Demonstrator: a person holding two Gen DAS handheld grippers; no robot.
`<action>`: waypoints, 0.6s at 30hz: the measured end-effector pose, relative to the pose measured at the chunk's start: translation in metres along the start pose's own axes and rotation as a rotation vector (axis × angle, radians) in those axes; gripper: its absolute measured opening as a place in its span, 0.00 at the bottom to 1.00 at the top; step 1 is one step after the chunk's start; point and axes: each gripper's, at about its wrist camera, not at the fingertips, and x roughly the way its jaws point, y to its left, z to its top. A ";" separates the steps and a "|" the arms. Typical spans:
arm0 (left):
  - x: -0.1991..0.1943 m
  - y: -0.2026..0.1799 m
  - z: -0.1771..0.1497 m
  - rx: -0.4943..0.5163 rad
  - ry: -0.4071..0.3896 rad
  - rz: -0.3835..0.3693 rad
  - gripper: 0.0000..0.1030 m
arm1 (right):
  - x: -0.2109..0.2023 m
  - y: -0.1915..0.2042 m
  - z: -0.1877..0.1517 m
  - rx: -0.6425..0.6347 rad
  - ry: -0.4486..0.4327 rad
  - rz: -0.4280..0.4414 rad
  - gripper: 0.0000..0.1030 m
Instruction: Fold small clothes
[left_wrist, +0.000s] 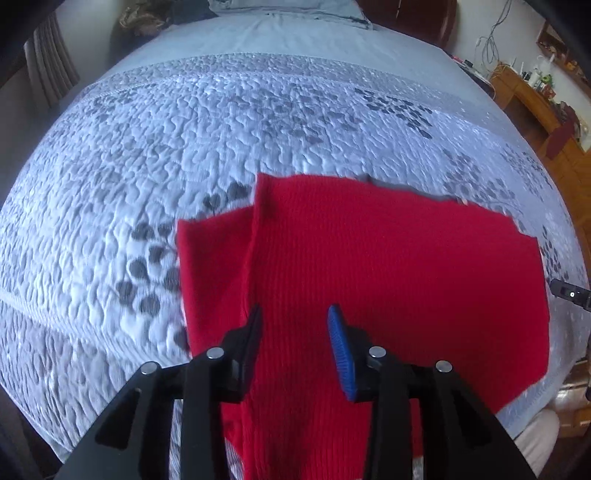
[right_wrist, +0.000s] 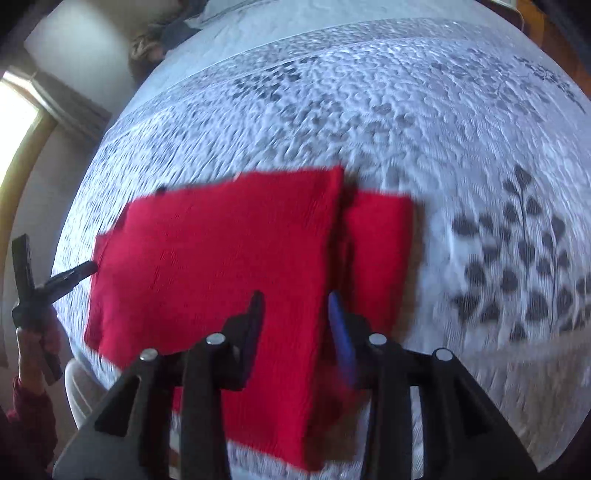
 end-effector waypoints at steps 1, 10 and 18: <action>-0.004 -0.005 -0.010 0.009 -0.008 0.007 0.36 | -0.004 0.003 -0.013 -0.005 0.003 0.006 0.40; -0.017 -0.022 -0.068 0.035 -0.029 0.033 0.37 | 0.009 0.019 -0.084 -0.043 0.089 -0.033 0.35; -0.026 -0.023 -0.073 0.026 -0.055 0.032 0.39 | 0.005 0.020 -0.083 -0.020 0.084 -0.019 0.06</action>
